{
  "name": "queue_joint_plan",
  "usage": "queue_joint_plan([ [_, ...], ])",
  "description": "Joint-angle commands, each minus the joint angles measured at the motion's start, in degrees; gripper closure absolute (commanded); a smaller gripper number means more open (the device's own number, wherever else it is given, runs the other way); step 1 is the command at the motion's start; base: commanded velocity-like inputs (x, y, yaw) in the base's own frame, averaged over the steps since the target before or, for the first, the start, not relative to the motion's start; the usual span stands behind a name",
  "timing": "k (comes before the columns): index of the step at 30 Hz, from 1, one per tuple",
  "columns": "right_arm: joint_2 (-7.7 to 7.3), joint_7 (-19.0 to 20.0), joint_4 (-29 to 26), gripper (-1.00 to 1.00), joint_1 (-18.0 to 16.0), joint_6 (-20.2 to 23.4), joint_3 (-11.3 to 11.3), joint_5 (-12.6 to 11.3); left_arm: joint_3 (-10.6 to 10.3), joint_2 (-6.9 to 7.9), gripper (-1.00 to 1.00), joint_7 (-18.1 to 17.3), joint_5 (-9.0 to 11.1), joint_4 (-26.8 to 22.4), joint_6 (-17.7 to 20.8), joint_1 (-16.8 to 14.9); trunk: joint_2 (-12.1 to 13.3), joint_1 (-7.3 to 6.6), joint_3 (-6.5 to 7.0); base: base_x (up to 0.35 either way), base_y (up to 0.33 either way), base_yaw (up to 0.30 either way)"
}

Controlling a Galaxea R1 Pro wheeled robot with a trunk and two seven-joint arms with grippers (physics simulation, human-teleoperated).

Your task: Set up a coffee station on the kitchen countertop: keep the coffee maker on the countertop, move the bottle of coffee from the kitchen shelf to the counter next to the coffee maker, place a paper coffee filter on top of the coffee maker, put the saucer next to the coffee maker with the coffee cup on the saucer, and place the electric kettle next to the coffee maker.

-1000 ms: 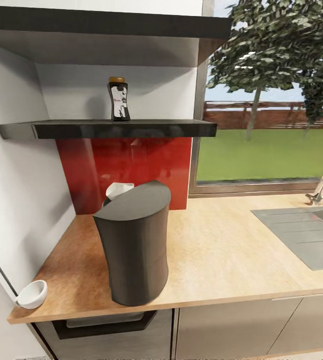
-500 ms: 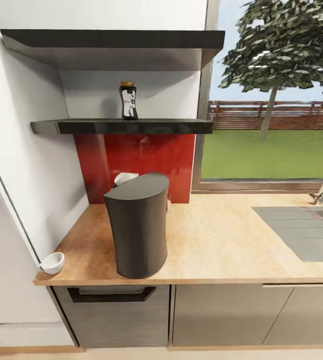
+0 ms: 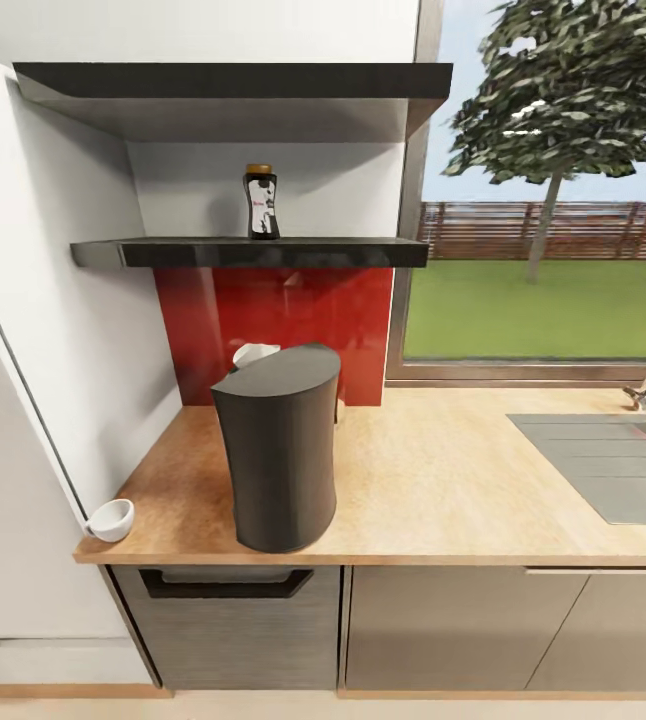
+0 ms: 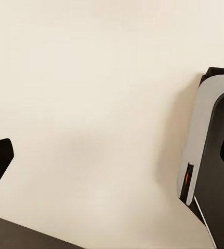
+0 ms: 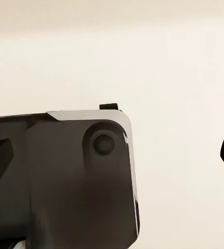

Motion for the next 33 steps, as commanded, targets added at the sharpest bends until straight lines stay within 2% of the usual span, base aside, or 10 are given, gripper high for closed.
queue_joint_plan([
  [1,0.00,-0.01,0.03,-1.00,-0.04,-0.20,0.07,-0.58,0.46,0.04,-1.00,0.22,-0.61,0.11,-0.26,-0.07,-0.13,0.03,-0.13,0.000,0.000,0.000],
  [11,0.00,0.00,-0.06,-1.00,-0.04,-0.20,-0.02,-0.65,0.46,0.16,-1.00,0.25,-0.62,-0.07,-0.31,-0.15,-0.13,0.03,-0.13,-0.012,0.000,0.000],
  [24,0.45,0.01,-0.94,-1.00,-0.04,-0.20,-0.12,-0.72,0.57,0.45,-1.00,0.23,-0.61,-0.15,-0.60,-0.16,-0.13,0.03,-0.13,-0.114,0.000,0.000],
  [28,0.84,0.01,-6.14,-1.00,-0.04,-0.22,-0.01,-0.77,0.55,0.51,-1.00,0.26,-0.61,-0.17,-0.61,-0.16,-0.13,0.03,-0.13,-0.227,0.000,0.000],
  [33,1.69,0.12,-17.42,-1.00,-0.04,-0.23,0.11,-0.82,0.54,0.52,-1.00,0.21,-0.67,-0.18,-1.06,-0.16,-0.13,0.03,-0.13,-0.084,0.000,0.000],
])
